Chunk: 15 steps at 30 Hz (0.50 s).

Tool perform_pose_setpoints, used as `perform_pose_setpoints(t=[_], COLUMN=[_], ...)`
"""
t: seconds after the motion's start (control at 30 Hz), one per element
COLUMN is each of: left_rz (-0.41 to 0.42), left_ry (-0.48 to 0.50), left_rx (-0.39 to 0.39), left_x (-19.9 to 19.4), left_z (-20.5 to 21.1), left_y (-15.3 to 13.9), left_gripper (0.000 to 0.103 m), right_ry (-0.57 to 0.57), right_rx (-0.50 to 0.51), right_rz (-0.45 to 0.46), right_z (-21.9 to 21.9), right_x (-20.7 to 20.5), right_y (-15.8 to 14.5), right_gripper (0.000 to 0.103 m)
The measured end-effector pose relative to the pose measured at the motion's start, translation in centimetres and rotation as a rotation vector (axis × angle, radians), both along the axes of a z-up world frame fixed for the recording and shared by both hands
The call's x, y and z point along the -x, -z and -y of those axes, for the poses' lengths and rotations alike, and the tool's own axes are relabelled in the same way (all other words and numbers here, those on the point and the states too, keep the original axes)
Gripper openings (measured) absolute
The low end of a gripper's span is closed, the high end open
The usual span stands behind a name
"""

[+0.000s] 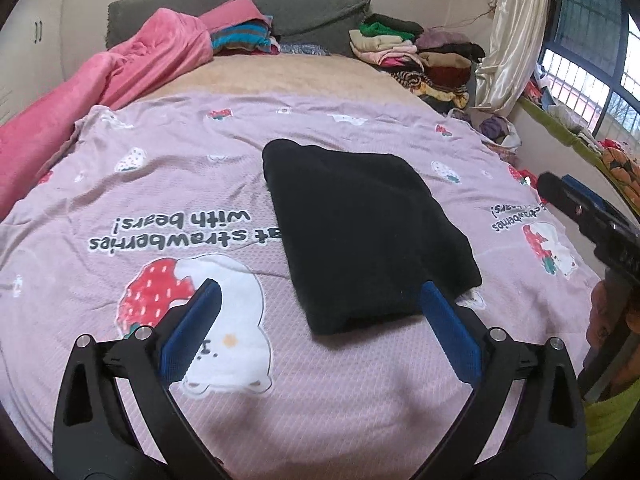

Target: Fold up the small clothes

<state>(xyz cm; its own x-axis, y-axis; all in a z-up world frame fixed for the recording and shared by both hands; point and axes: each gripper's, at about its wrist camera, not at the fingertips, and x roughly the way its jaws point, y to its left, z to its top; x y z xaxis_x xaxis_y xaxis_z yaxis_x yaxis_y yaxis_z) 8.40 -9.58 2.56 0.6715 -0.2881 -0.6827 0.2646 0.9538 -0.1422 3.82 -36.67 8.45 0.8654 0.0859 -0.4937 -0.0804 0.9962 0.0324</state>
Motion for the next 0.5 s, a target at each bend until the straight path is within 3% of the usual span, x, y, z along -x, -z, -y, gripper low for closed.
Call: perform_pose_setpoints(t=[0.5], left_rz=[0.070], left_ry=[-0.018], left_rx=[0.019], left_x=[4.4], left_z=[-2.7], left_y=[-0.3], left_gripper=[0.093], right_ry=[-0.008], right_rx=[0.040], right_rz=[0.043], right_z=[-2.5], right_x=[5.7], right_y=[0.8], right_gripper=[0.099])
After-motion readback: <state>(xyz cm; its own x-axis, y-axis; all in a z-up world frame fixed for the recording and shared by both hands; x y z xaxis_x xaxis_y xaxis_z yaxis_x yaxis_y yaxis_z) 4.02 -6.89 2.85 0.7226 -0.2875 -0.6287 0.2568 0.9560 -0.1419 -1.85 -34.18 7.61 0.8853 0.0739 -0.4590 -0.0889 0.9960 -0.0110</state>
